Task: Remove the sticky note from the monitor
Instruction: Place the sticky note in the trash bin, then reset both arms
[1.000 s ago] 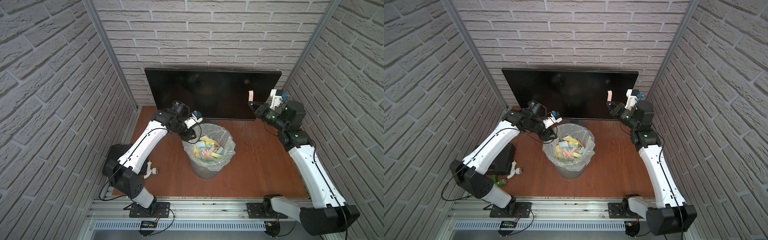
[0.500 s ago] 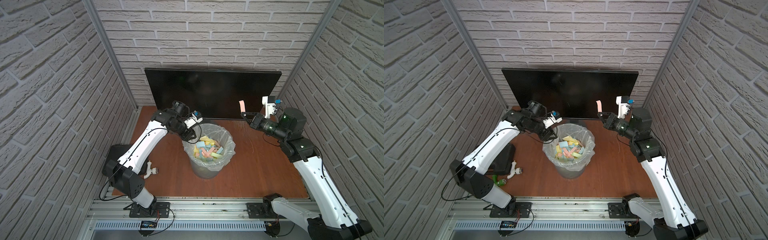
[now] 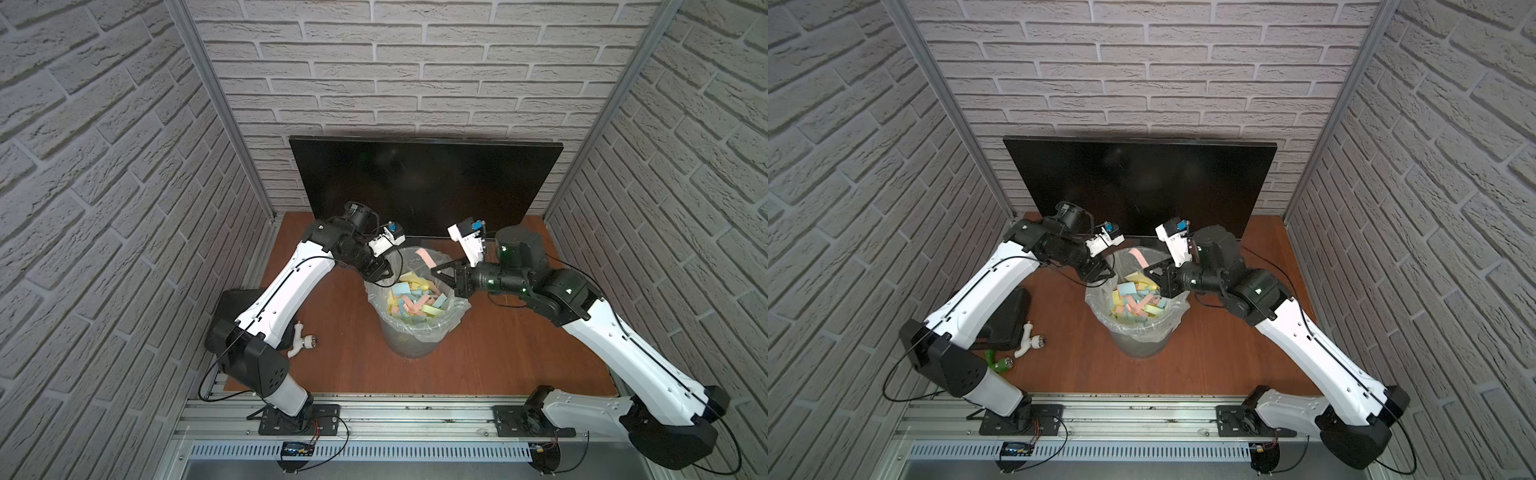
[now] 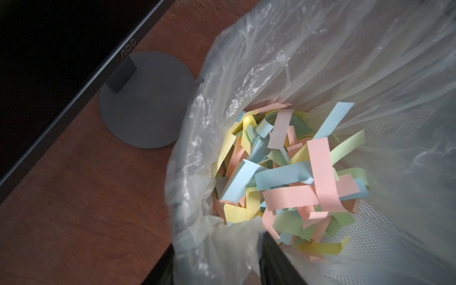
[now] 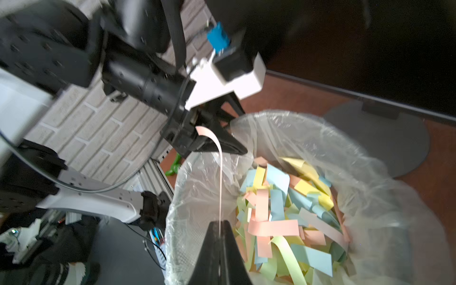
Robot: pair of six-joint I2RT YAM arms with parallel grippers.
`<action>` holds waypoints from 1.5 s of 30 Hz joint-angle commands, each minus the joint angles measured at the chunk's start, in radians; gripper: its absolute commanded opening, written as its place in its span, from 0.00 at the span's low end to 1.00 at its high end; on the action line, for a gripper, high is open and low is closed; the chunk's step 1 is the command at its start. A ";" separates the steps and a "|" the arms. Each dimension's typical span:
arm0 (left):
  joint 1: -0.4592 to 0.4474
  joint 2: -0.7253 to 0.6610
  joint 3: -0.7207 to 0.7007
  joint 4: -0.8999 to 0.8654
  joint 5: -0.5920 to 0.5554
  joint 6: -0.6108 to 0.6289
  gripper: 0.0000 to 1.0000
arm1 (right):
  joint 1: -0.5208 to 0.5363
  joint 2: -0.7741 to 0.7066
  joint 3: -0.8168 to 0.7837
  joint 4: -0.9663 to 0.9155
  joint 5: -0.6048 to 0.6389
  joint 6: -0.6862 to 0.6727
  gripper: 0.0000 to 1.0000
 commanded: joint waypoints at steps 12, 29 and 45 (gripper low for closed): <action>-0.005 -0.011 0.017 0.008 0.025 -0.008 0.61 | 0.105 0.086 0.000 -0.108 0.196 -0.114 0.67; 0.144 -0.085 0.100 0.017 0.148 -0.074 0.98 | 0.098 0.011 0.090 0.002 0.287 -0.064 0.73; 0.519 -0.494 -0.398 0.262 0.044 -0.198 0.98 | -0.113 -0.378 -0.268 -0.053 0.803 0.097 0.78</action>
